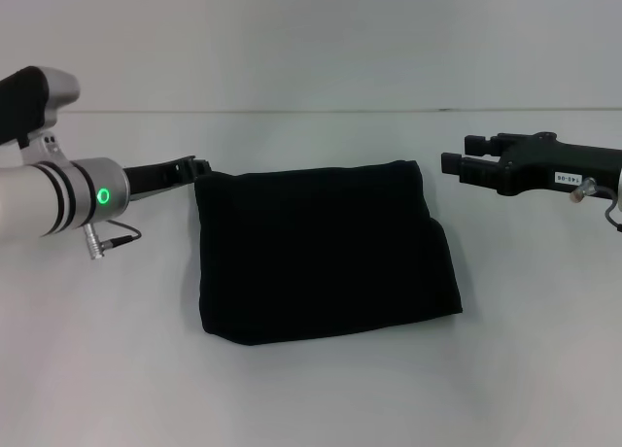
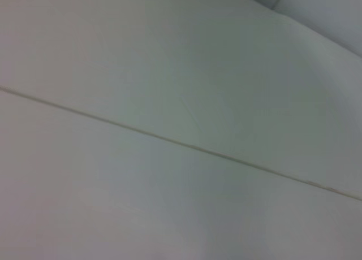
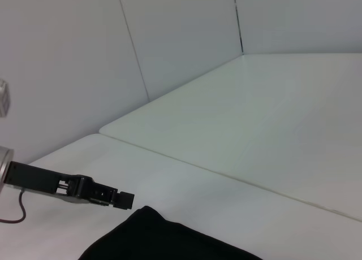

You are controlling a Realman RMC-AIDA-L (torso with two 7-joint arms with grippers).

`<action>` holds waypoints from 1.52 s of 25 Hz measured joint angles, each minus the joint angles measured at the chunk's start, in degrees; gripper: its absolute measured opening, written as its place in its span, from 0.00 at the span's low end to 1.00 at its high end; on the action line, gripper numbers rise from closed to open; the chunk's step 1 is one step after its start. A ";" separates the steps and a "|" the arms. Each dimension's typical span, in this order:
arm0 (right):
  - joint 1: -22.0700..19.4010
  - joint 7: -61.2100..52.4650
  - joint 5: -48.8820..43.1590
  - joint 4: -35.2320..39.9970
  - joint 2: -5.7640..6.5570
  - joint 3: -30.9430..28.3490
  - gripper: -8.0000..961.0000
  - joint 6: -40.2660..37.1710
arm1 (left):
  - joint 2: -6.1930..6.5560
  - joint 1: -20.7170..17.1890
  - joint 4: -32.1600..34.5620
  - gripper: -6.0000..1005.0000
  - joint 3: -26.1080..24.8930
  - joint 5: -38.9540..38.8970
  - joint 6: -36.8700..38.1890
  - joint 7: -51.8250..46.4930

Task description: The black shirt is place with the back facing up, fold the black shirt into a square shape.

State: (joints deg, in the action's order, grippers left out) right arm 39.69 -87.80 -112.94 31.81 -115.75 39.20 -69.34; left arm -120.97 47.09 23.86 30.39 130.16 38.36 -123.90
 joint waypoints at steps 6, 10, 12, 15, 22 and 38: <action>0.10 0.00 0.00 0.00 0.00 0.08 0.58 0.00 | -0.03 -0.19 -0.94 0.25 0.33 0.29 -0.34 -1.31; 0.16 0.00 0.00 0.00 0.00 0.46 0.59 0.00 | -0.05 0.15 -1.82 0.39 1.45 0.32 0.05 -1.67; 0.16 0.00 0.00 0.00 0.00 0.59 0.59 0.00 | -0.09 0.24 -1.84 0.47 2.13 0.33 0.61 -1.83; 0.16 0.00 0.00 0.00 0.00 0.65 0.59 -0.01 | -0.13 0.27 -1.74 0.62 2.47 0.24 1.80 -1.86; 0.09 0.00 0.00 0.01 0.00 0.71 0.59 -0.01 | -0.14 0.43 -1.41 0.87 2.57 0.33 2.93 -1.62; -0.29 0.00 0.00 0.01 -0.08 0.79 0.59 -0.07 | -0.23 0.29 -1.44 0.54 2.57 0.28 2.52 1.68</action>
State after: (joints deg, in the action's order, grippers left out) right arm 39.40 -87.80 -112.94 31.82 -115.83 39.99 -69.41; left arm -121.20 47.38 22.41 32.96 130.44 40.87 -122.22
